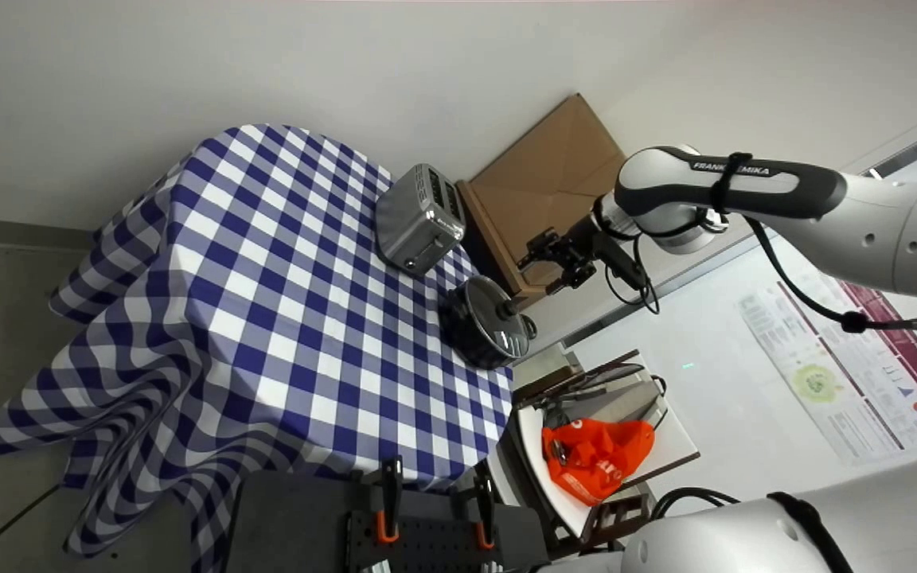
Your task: Pick up the glass lid from the table and put it on the black pot.
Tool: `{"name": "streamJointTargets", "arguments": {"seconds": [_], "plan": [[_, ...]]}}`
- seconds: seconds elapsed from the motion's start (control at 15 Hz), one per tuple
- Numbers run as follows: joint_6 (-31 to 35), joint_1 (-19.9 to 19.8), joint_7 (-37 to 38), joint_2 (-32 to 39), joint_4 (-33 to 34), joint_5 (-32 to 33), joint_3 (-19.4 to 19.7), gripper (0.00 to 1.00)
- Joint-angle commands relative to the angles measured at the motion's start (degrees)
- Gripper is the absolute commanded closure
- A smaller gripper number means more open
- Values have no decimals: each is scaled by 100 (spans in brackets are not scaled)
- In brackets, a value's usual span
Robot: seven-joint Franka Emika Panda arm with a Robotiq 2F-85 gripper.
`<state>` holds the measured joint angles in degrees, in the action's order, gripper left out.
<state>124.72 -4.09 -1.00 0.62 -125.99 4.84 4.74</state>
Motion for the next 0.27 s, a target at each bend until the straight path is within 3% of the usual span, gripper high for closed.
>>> {"name": "streamJointTargets", "arguments": {"seconds": [0.0, 0.2], "plan": [[-24, 25, 22, -176, -116, 2, -51, 0], [-22, -2, 22, -143, -102, 2, -36, 0]]}}
